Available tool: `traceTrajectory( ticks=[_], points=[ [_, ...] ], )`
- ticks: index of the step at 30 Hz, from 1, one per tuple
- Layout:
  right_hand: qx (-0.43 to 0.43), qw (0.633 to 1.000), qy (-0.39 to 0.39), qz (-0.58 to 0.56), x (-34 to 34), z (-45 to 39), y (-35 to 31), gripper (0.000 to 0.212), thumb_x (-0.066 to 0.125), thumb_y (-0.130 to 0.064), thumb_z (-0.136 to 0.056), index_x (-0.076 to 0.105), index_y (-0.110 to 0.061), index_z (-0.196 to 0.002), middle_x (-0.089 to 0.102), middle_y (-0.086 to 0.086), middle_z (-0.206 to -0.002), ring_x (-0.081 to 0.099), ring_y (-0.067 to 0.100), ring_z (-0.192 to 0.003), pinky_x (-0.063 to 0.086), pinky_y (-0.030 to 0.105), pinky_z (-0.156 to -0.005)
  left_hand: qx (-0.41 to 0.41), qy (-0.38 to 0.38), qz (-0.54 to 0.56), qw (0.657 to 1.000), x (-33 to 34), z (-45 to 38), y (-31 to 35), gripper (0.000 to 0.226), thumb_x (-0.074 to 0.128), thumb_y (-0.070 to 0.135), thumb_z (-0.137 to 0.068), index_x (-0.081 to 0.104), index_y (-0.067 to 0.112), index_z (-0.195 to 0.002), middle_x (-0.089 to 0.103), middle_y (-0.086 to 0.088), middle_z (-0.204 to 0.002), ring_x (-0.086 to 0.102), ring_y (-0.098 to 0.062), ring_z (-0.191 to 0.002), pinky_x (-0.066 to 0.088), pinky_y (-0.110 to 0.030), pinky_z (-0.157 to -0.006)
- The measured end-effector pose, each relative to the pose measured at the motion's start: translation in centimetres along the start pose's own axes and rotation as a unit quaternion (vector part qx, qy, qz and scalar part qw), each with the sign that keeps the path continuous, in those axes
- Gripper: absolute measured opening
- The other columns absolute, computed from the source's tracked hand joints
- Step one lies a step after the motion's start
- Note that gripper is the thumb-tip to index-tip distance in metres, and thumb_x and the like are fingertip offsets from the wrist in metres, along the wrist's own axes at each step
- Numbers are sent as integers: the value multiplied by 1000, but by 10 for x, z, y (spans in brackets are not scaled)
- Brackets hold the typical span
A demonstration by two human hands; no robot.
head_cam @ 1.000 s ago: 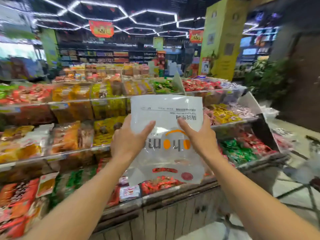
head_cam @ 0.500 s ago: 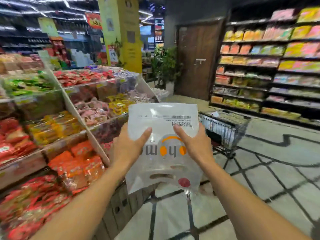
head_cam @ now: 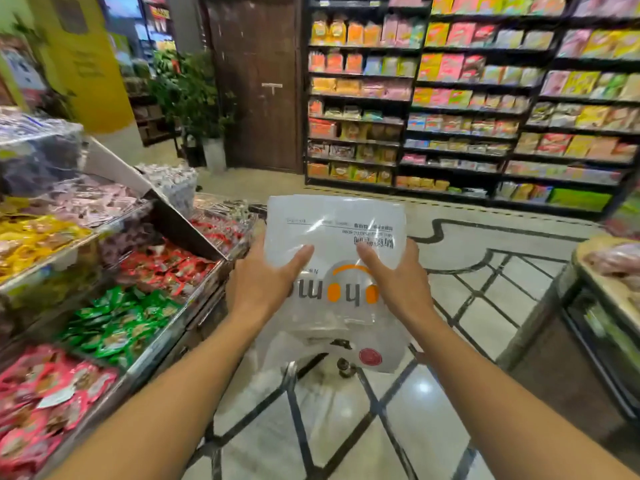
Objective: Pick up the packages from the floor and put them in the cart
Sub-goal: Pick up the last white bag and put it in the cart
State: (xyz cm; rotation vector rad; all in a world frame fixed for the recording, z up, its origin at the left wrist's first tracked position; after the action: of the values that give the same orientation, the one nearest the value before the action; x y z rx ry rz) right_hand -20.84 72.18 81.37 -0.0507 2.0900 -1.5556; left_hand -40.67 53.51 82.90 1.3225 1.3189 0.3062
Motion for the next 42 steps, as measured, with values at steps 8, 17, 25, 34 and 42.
traceTrajectory(
  ticks=[8, 17, 25, 34, 42],
  points=[
    [25, 998, 43, 25, -14, -136, 41, 77, 68, -68, -89, 39, -26, -146, 56, -10, -124, 57, 18, -111, 43, 35, -84, 28, -74, 24, 997, 118, -128, 22, 67, 65, 69, -87, 59, 24, -136, 64, 10, -111, 60, -18, -102, 40, -33, -74],
    [52, 996, 58, 42, -43, -288, 125, 90, 64, -79, -81, 36, -28, -149, 61, -4, -133, 61, 24, -118, 52, 49, -99, 16, -100, -15, 995, 270, -232, 37, 89, 51, 92, -75, 50, 31, -140, 71, 9, -108, 69, -23, -98, 59, -47, -87],
    [50, 997, 2, 52, -63, -448, 179, 86, 68, -72, -85, 37, -25, -150, 57, -9, -125, 57, 17, -110, 46, 36, -86, -39, -82, -19, 996, 394, -318, 49, 101, 45, 100, -69, 47, 34, -146, 68, 3, -122, 66, -28, -110, 58, -52, -89],
    [33, 996, -65, 45, -25, -600, 213, 77, 72, -64, -87, 44, -24, -147, 60, -8, -125, 57, 16, -108, 43, 33, -87, -118, -47, -10, 992, 472, -417, 27, 100, 48, 100, -66, 48, 34, -141, 67, 6, -108, 68, -28, -101, 60, -53, -84],
    [39, 990, -119, 71, 70, -730, 256, 76, 72, -66, -86, 43, -24, -143, 64, -12, -116, 65, 18, -106, 49, 36, -84, -150, -26, -11, 988, 529, -531, -39, 86, 52, 94, -72, 53, 36, -136, 67, 8, -113, 64, -24, -103, 53, -44, -84]
  ],
)
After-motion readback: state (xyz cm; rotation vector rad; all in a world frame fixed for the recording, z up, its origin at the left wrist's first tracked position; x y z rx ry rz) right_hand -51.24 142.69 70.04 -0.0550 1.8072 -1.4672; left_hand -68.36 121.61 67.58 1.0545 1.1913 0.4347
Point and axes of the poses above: each hand's wrist, its own z-axis away from the middle knuckle, its own x-axis out of the palm, y = z × x, the point moved 10 cm from there along -z, towards the middle knuckle
